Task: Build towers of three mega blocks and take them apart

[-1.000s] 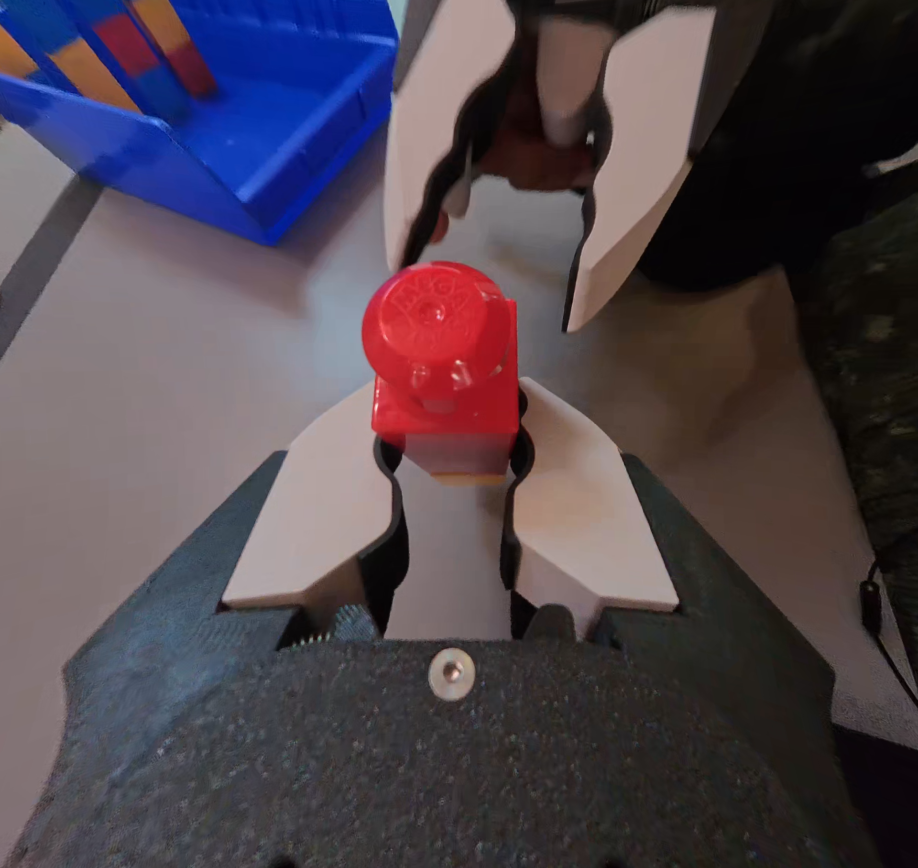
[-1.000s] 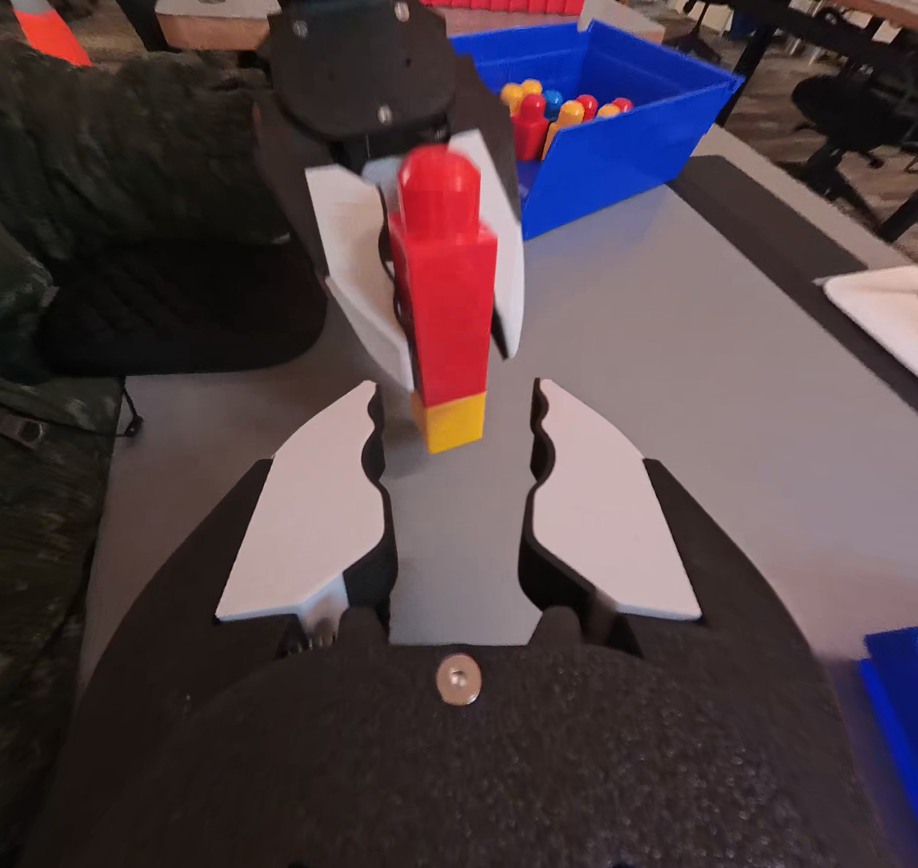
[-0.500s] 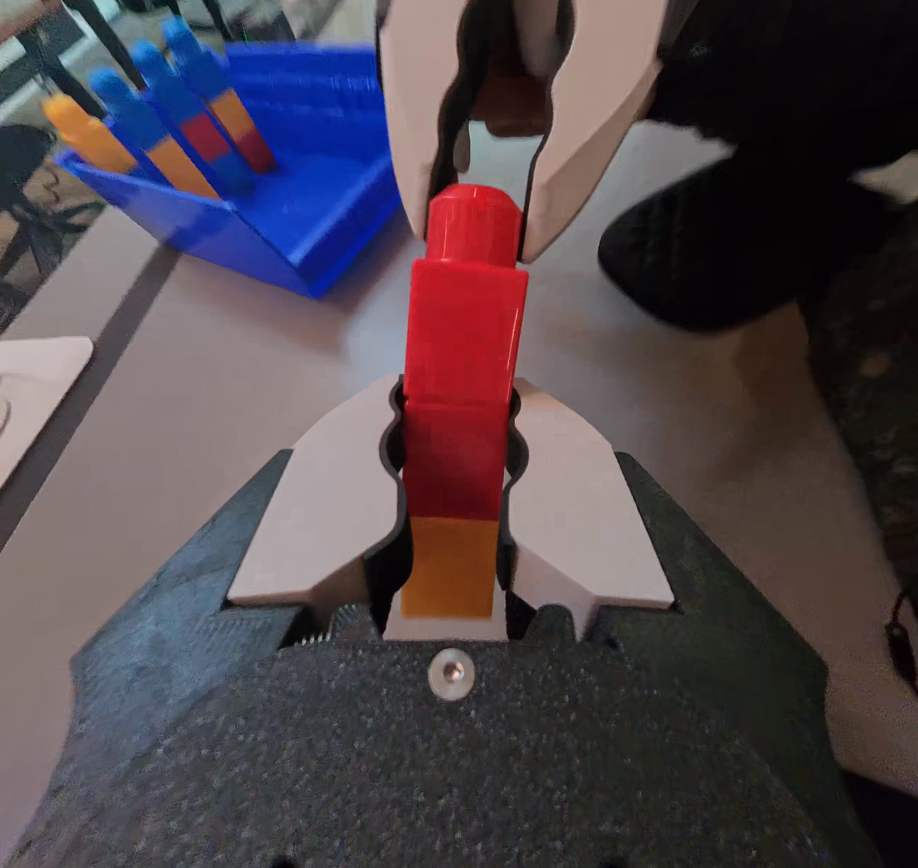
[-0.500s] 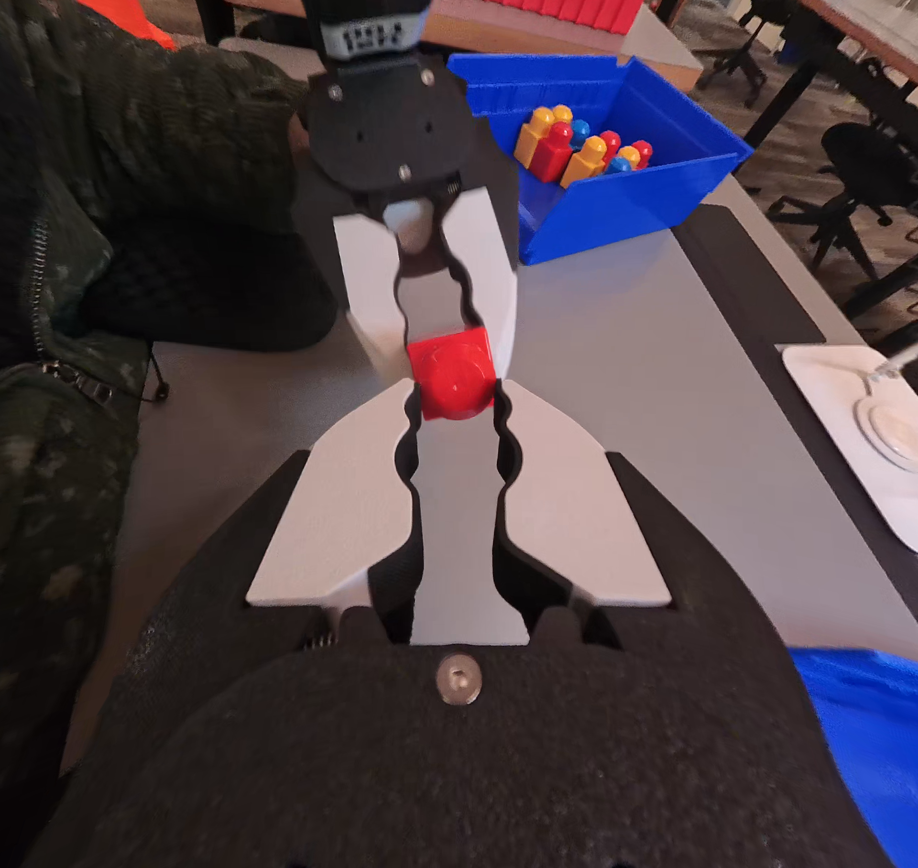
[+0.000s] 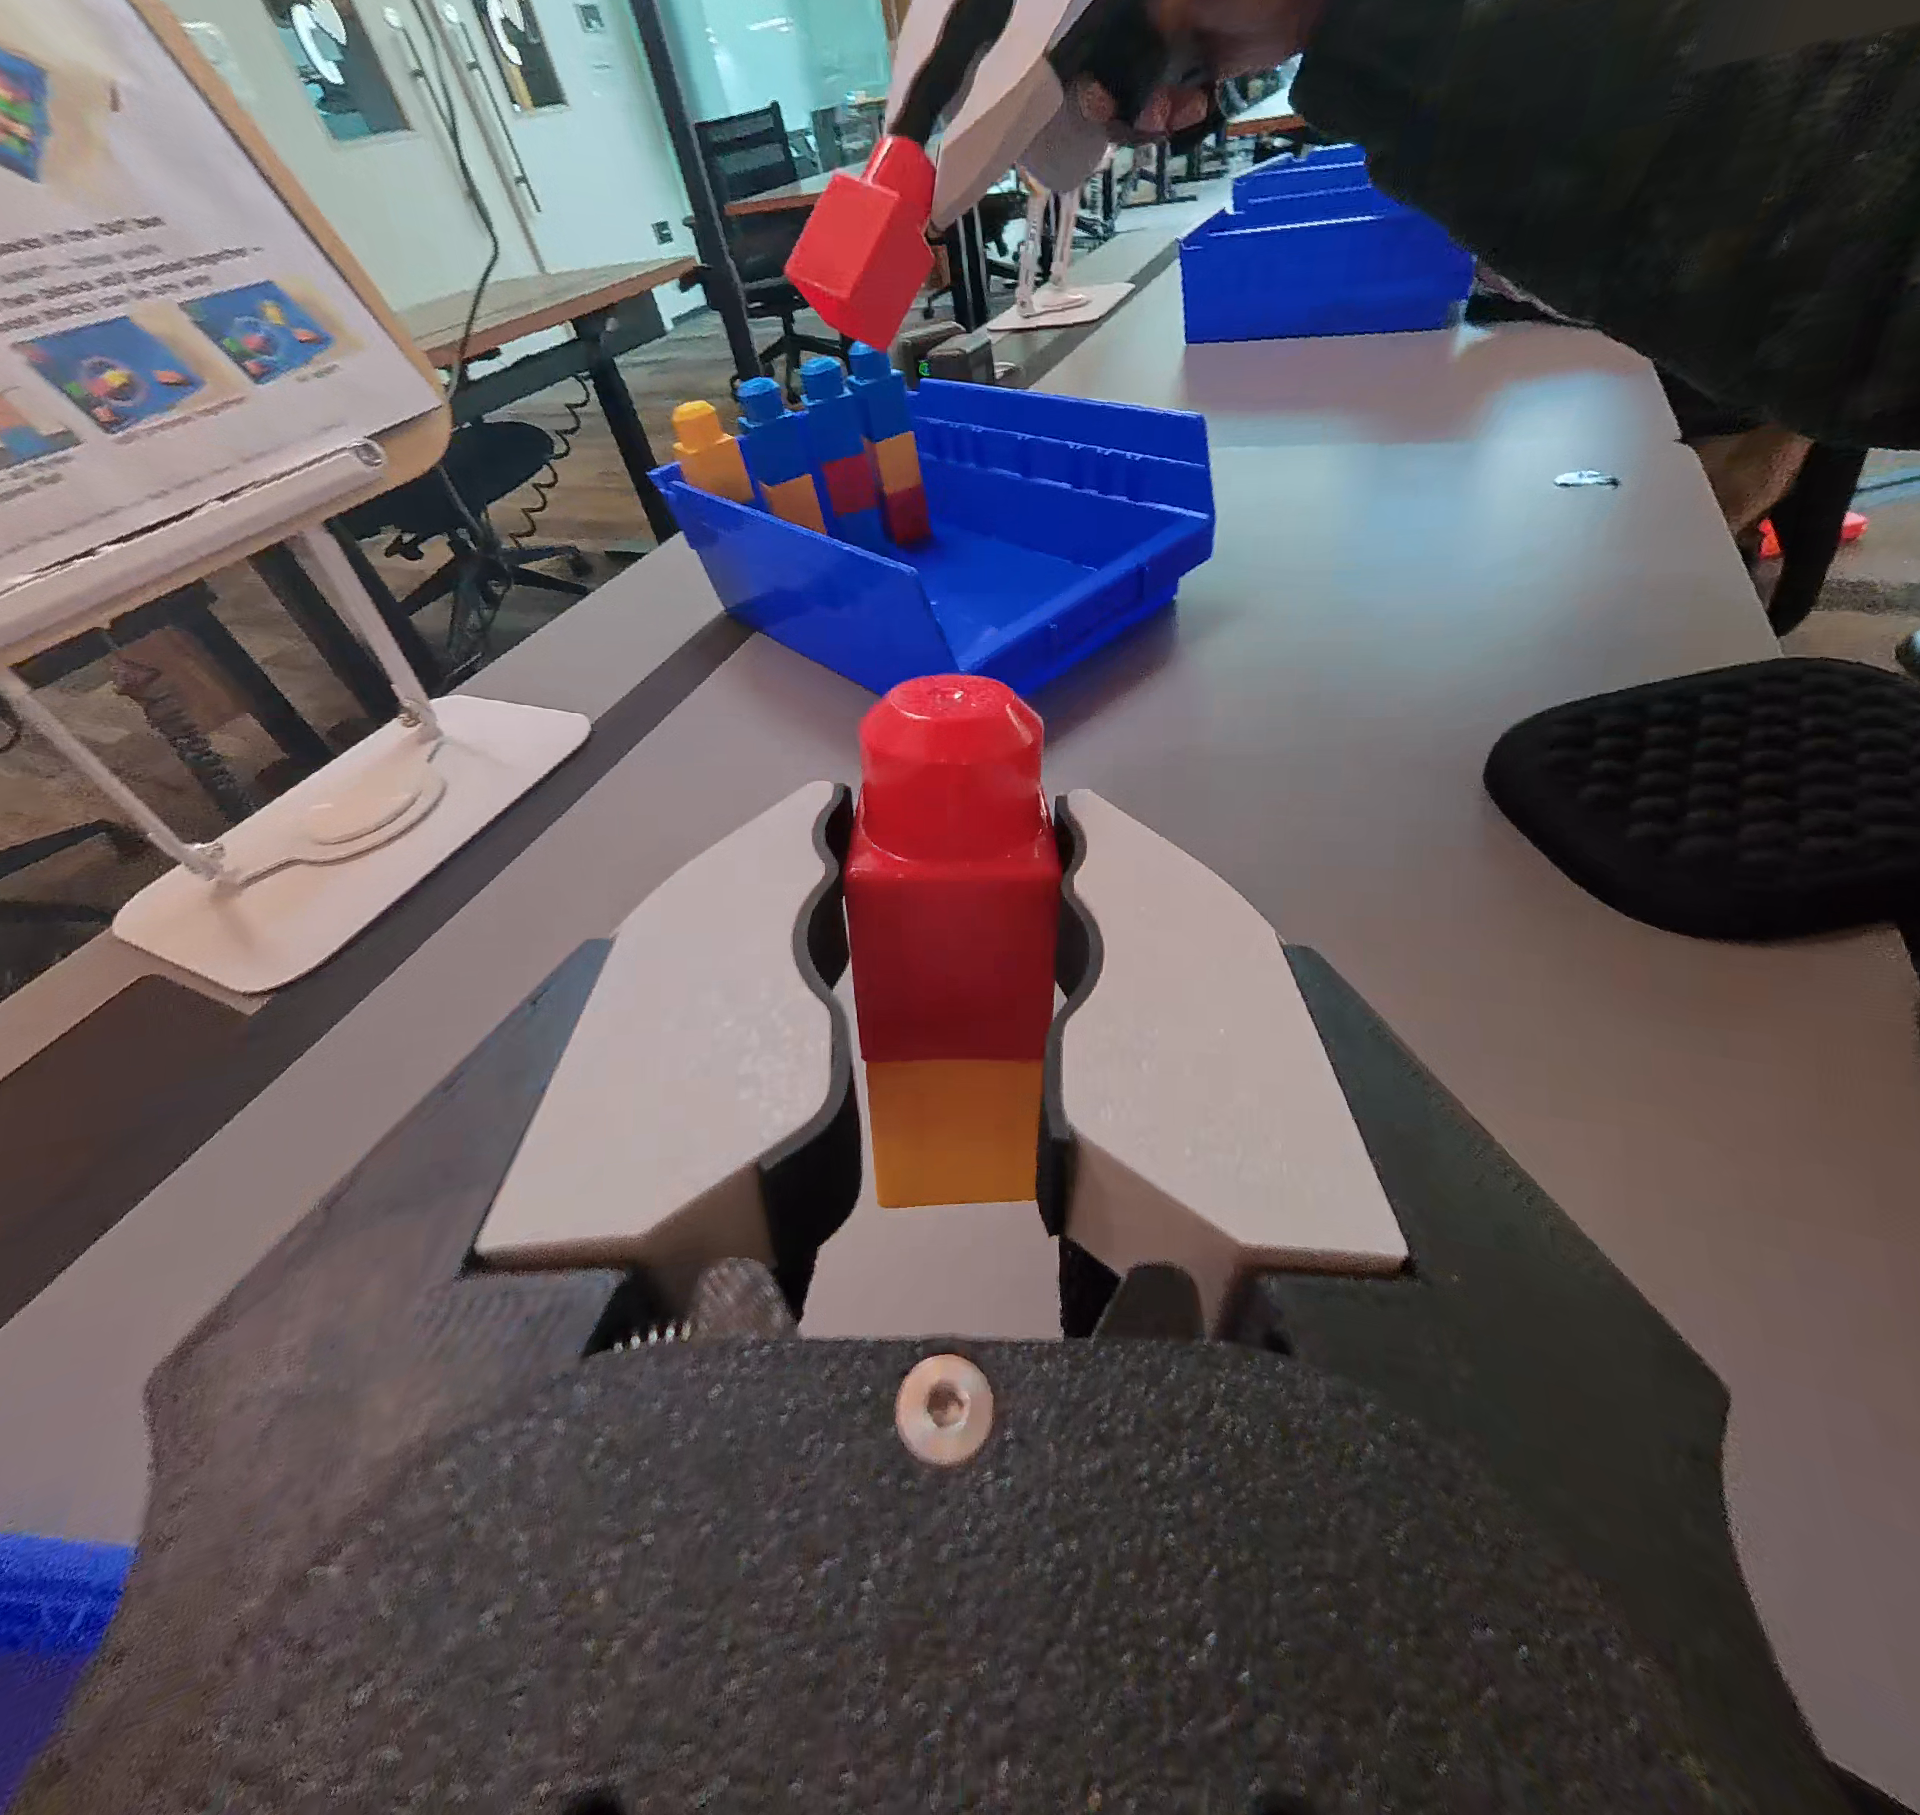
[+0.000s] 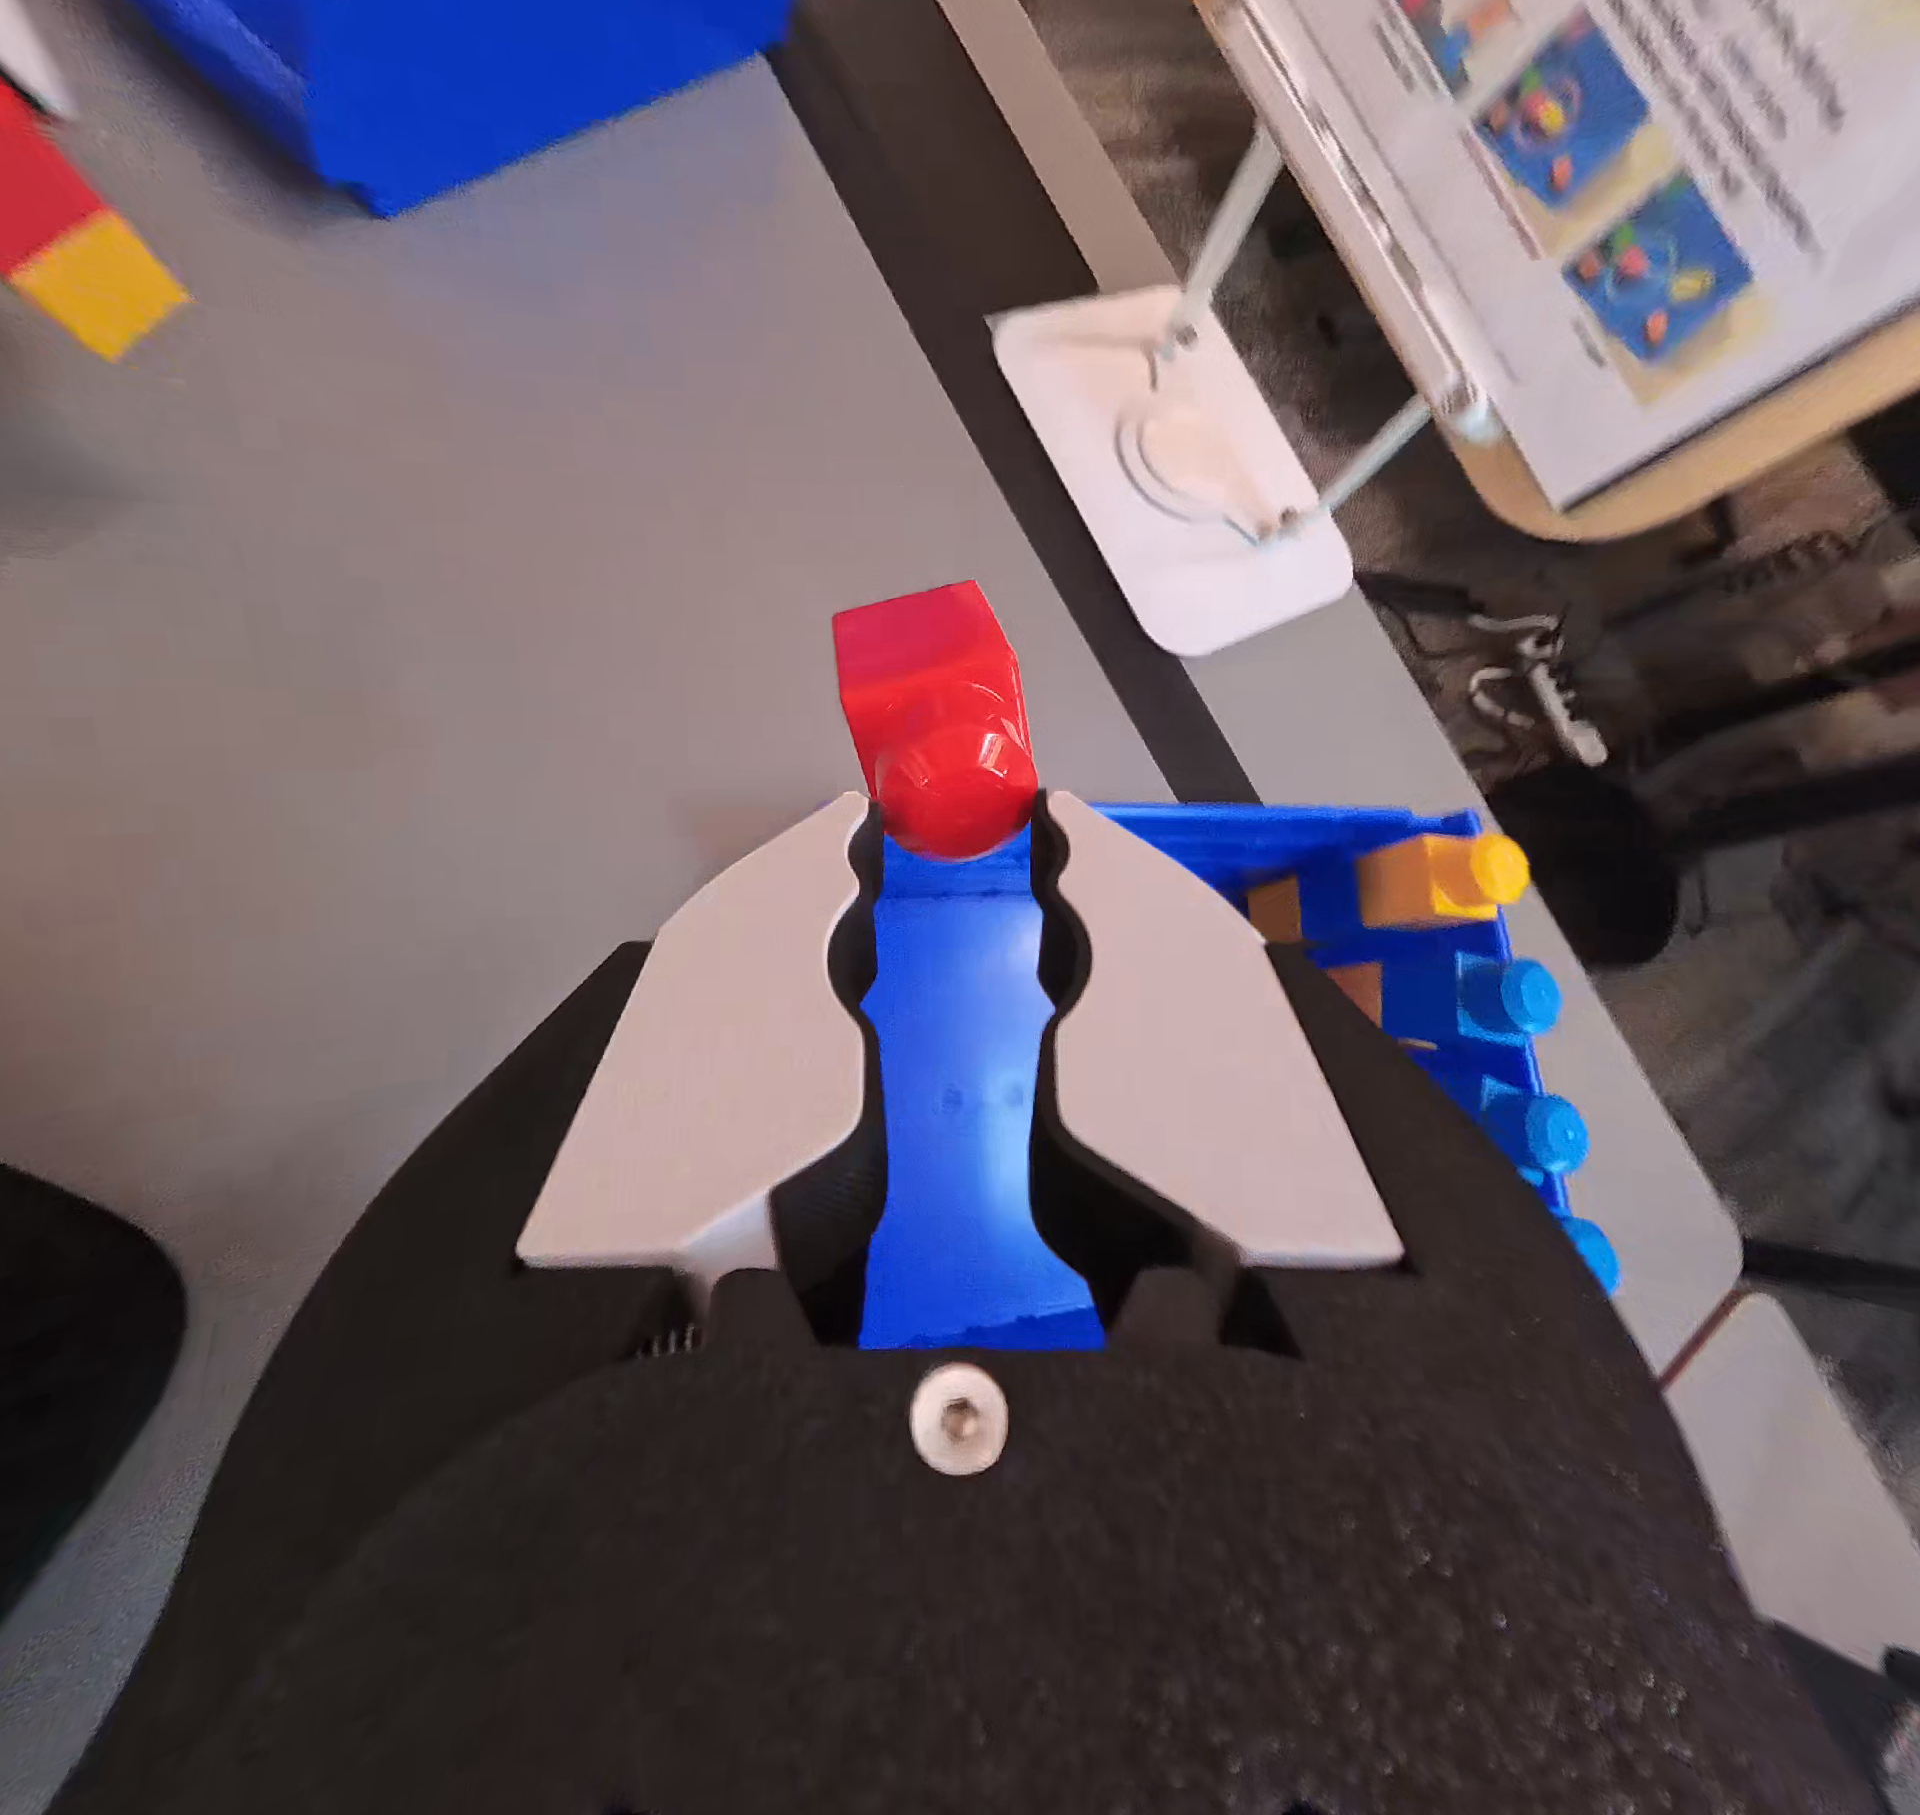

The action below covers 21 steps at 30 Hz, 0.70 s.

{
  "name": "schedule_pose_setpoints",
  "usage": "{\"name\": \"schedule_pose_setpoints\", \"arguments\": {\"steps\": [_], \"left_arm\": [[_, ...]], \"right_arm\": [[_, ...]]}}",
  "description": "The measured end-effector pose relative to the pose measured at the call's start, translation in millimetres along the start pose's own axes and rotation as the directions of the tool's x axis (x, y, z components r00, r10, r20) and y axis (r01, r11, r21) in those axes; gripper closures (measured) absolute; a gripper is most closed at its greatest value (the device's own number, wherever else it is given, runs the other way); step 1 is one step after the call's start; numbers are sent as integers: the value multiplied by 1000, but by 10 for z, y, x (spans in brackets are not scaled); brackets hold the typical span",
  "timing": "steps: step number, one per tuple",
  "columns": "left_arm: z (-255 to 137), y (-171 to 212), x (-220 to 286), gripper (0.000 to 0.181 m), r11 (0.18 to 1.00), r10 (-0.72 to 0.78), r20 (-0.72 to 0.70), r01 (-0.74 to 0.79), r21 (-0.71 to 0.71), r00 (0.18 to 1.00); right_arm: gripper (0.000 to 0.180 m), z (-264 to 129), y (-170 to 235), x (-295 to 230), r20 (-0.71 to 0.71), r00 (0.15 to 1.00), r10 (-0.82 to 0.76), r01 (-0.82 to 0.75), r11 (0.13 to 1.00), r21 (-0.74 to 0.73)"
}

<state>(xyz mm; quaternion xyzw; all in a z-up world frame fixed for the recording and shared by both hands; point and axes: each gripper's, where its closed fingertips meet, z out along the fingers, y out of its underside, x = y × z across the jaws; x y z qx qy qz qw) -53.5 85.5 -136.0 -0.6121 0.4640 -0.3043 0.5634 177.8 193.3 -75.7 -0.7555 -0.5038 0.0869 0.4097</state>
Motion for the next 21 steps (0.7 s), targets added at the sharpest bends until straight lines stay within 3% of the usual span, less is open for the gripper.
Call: {"name": "schedule_pose_setpoints", "arguments": {"steps": [5, 8, 12, 16, 21], "left_arm": [[-19, 115, -6, 145, 999, 6, -18, -7, -37, 1000], [50, 245, 84, 145, 994, 30, -63, -37, -108, 998], [208, 495, 300, 145, 973, 43, -140, -73, -221, 989], [359, 720, 528, 145, 949, 49, -204, -109, -295, 978], [472, 870, 680, 145, 952, 24, -250, -99, -291, 968]], "right_arm": [[152, 247, 193, 219, 89, 992, 92, -92, 996, -5], [152, 366, -33, -261, 230, 973, 4, -25, 996, 87], [152, 553, -312, -1237, 424, 888, -176, 116, 980, 163], [152, 747, -337, -2016, 518, 790, -326, 296, 944, 143], [152, 901, -189, -2302, 545, 742, -391, 450, 893, 28]]}}
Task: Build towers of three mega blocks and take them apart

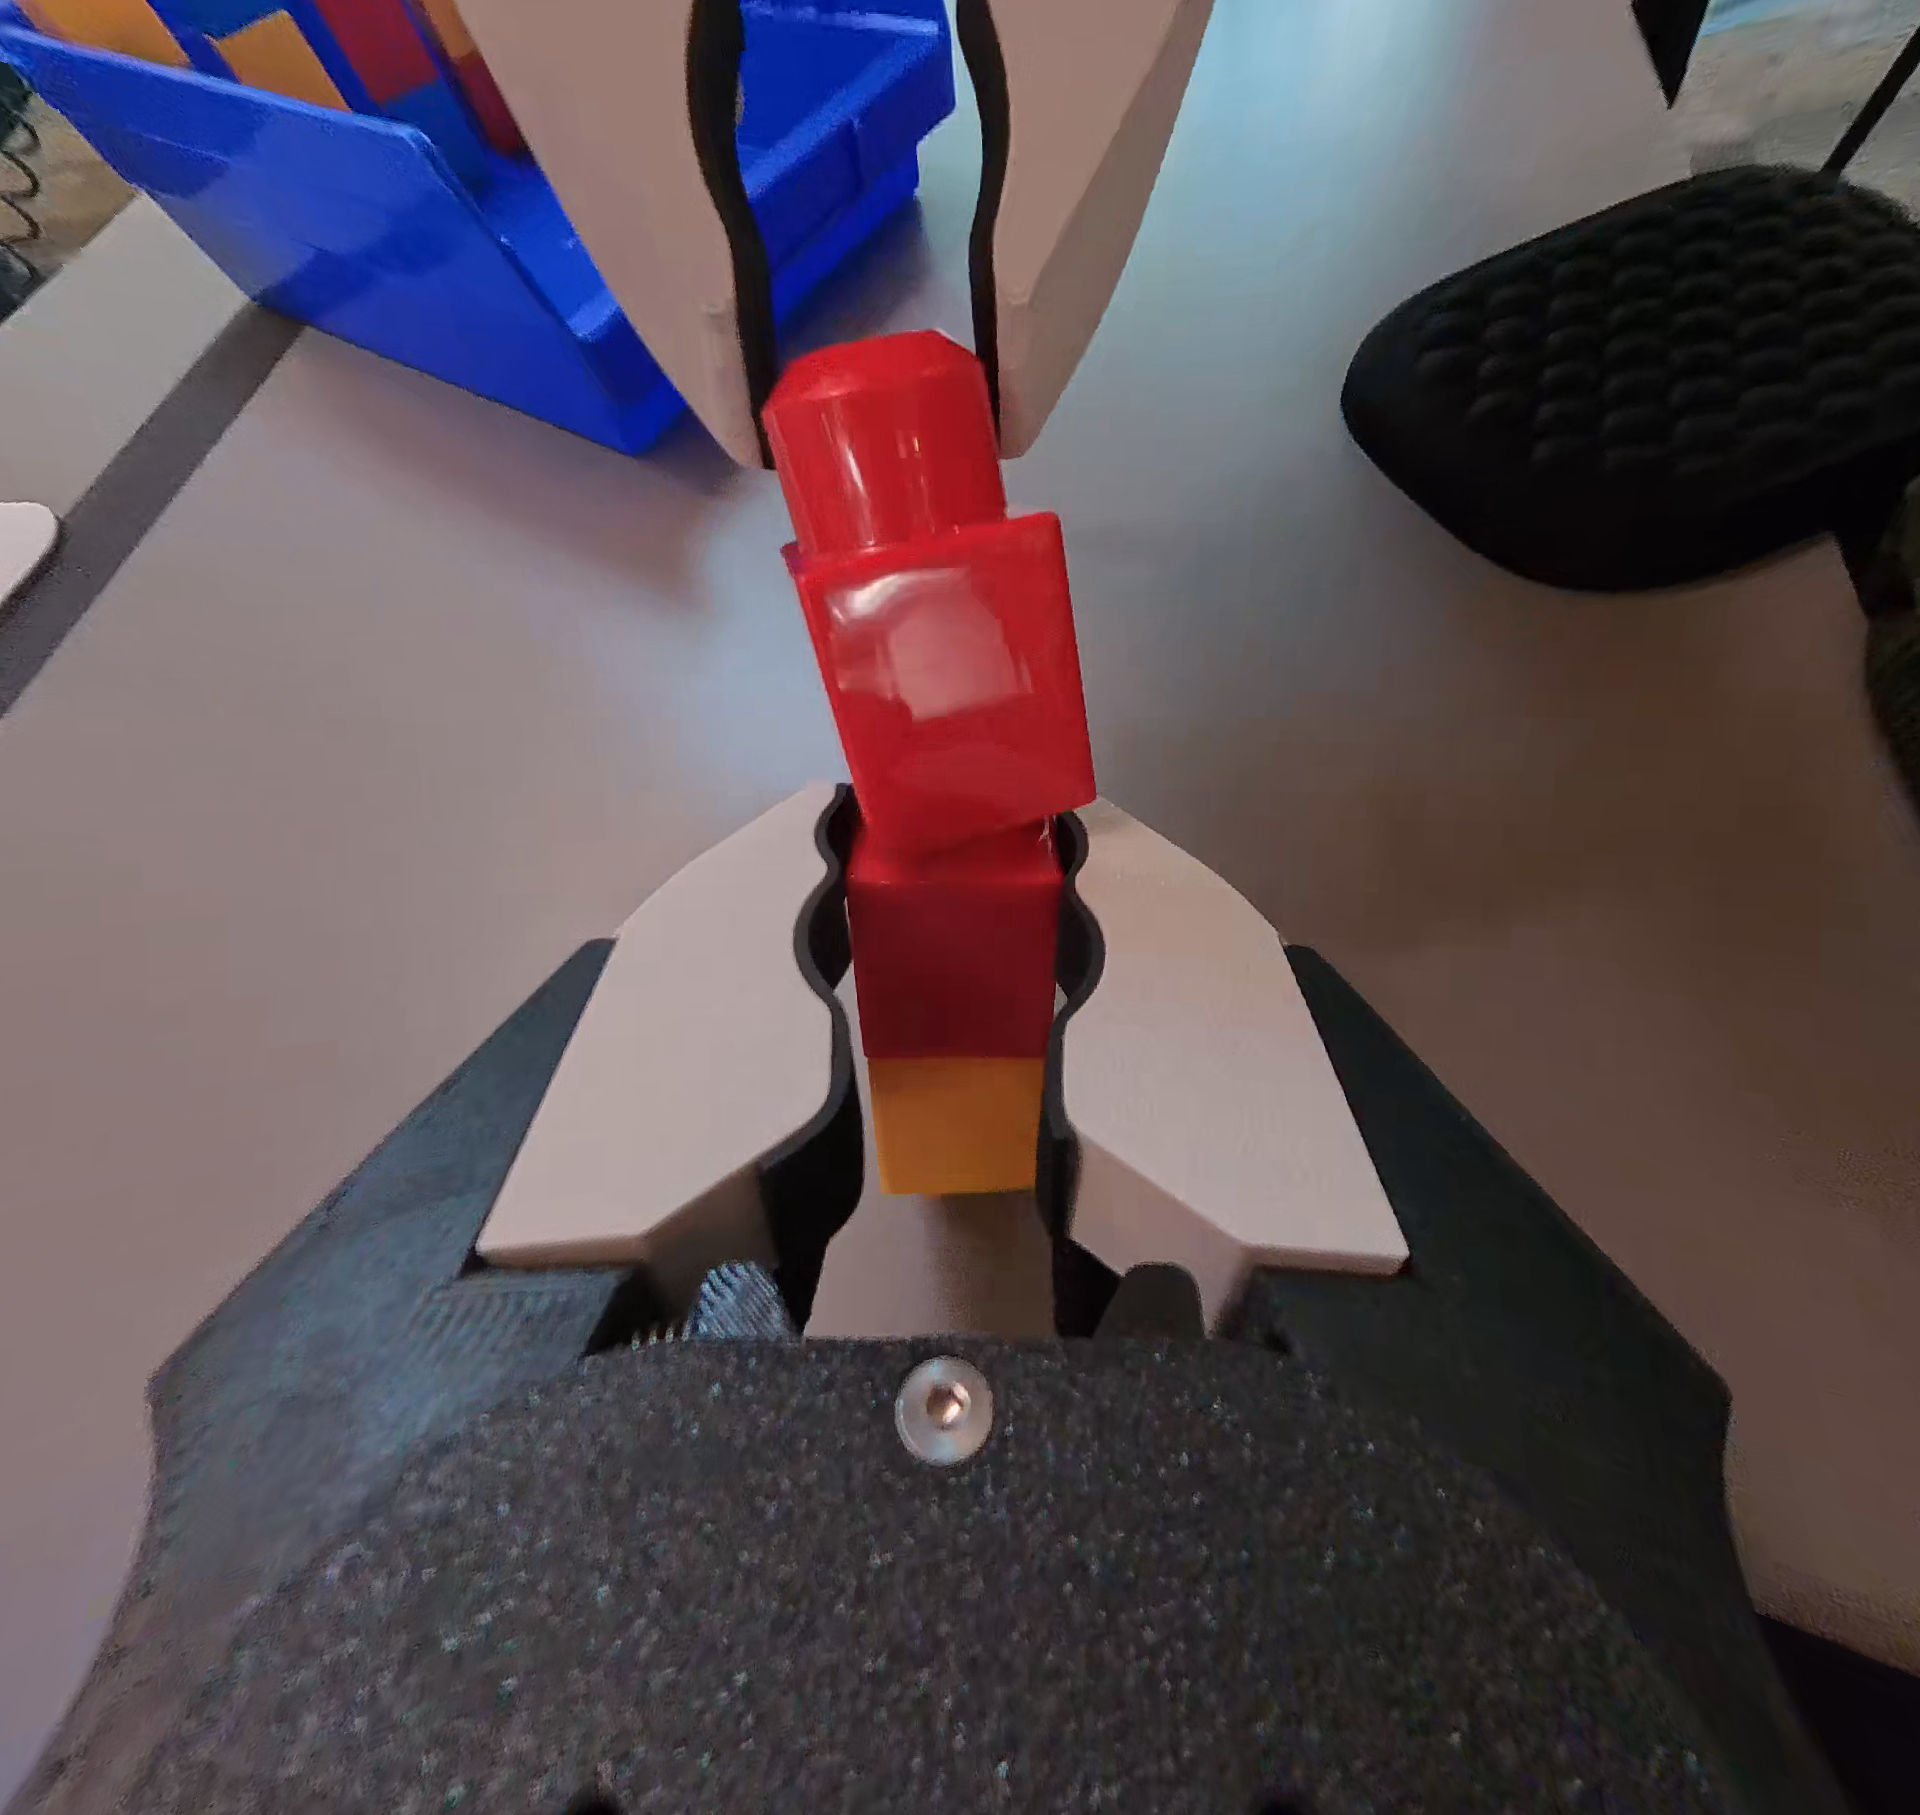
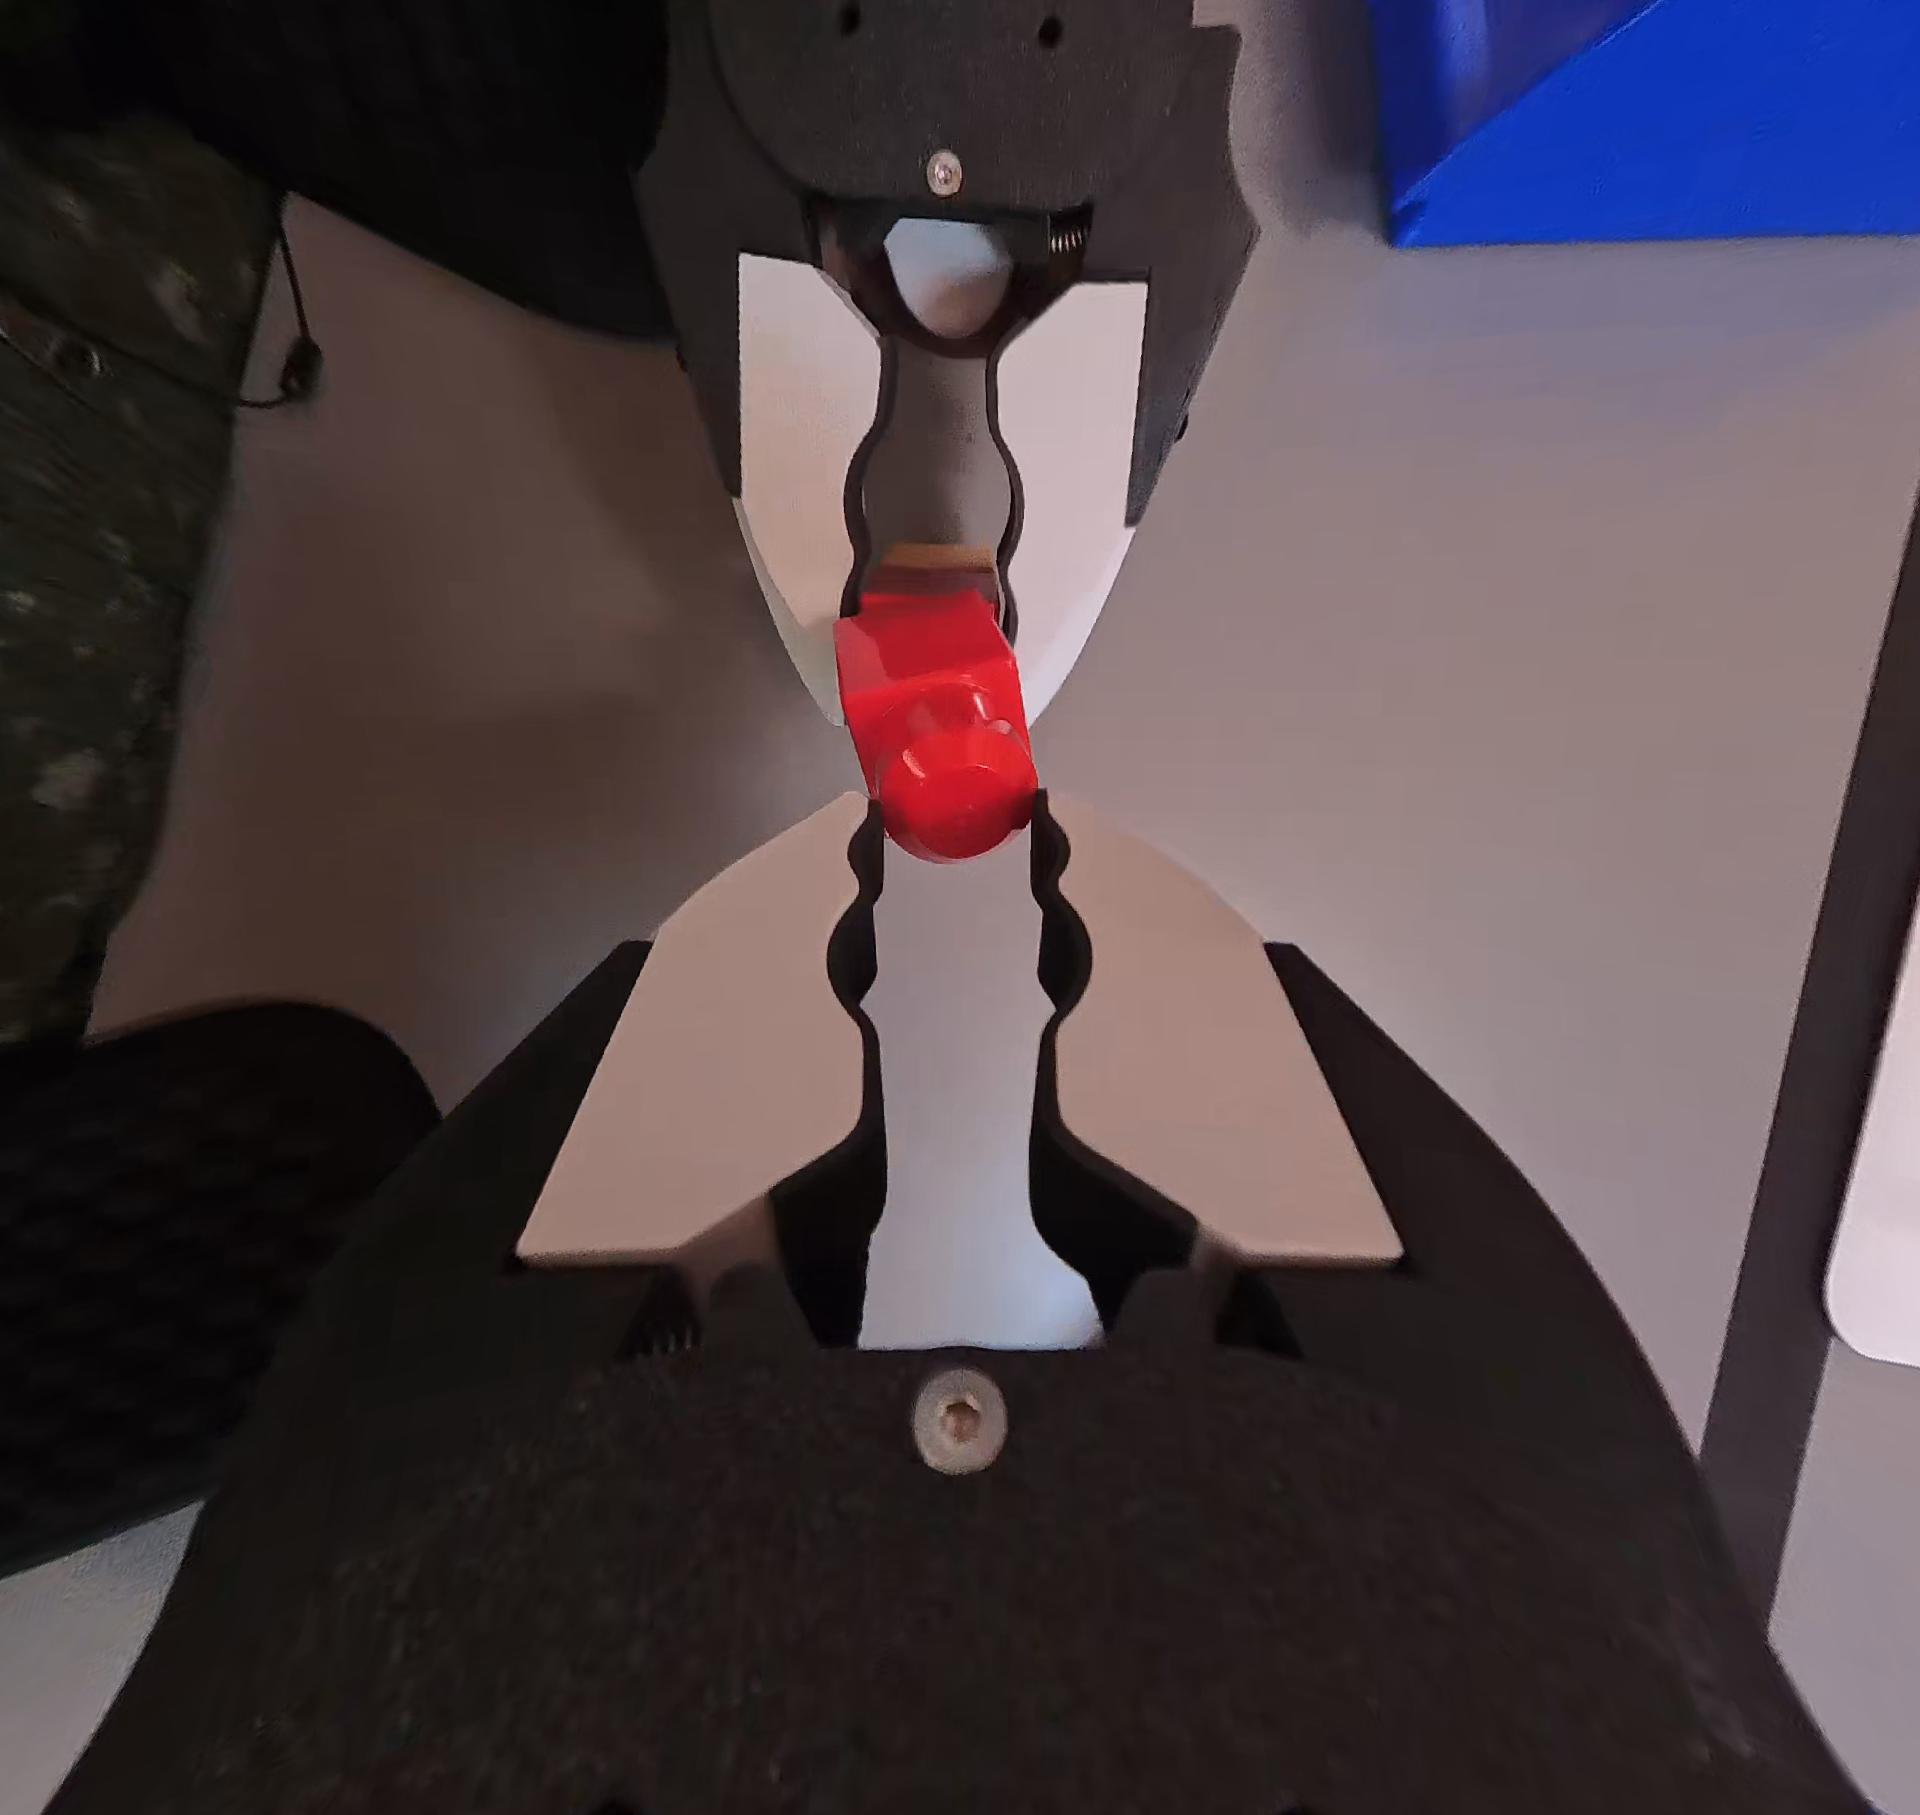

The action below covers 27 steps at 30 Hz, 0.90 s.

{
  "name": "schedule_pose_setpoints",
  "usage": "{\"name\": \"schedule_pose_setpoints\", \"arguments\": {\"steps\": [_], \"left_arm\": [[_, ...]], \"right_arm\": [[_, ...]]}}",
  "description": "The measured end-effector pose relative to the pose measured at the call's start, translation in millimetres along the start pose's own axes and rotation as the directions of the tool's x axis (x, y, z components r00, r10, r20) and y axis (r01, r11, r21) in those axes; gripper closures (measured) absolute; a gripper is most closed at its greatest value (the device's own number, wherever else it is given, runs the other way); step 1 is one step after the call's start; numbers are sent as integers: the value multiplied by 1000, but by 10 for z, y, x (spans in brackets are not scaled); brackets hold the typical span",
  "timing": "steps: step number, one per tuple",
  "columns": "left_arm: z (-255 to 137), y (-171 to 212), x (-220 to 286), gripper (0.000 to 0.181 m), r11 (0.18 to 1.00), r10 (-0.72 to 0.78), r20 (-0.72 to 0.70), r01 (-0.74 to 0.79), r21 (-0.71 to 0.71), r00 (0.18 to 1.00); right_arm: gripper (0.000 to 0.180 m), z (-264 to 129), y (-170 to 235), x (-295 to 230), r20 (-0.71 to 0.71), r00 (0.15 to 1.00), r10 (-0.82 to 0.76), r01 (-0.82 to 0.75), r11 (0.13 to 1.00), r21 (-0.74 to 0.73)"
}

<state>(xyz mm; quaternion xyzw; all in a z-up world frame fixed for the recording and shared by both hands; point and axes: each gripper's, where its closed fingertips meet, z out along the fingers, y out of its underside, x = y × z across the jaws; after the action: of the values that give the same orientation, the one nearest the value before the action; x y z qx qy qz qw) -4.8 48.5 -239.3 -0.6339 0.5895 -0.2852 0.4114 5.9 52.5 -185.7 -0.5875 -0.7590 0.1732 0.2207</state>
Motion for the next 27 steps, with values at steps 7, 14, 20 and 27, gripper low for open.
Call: {"name": "schedule_pose_setpoints", "arguments": {"steps": [7, 14, 20, 27], "left_arm": [[25, 90, -61, 141, 1000, -10, 8, 10, 21, 1000], [70, 395, -76, 133, 991, 34, 23, -30, -129, 999], [28, 442, -114, 135, 982, 51, 47, -41, -182, 998], [31, 436, -176, 137, 971, 81, 113, -53, -231, 990]], "right_arm": [[152, 50, 16, 71, -30, 1000, 6, -11, 987, -162], [152, 263, 34, 73, -35, 999, 16, -25, 965, -263], [153, 316, 26, 76, -21, 993, 113, -115, 980, -165], [153, 363, 76, 54, -54, 972, 231, -233, 971, -44]]}}
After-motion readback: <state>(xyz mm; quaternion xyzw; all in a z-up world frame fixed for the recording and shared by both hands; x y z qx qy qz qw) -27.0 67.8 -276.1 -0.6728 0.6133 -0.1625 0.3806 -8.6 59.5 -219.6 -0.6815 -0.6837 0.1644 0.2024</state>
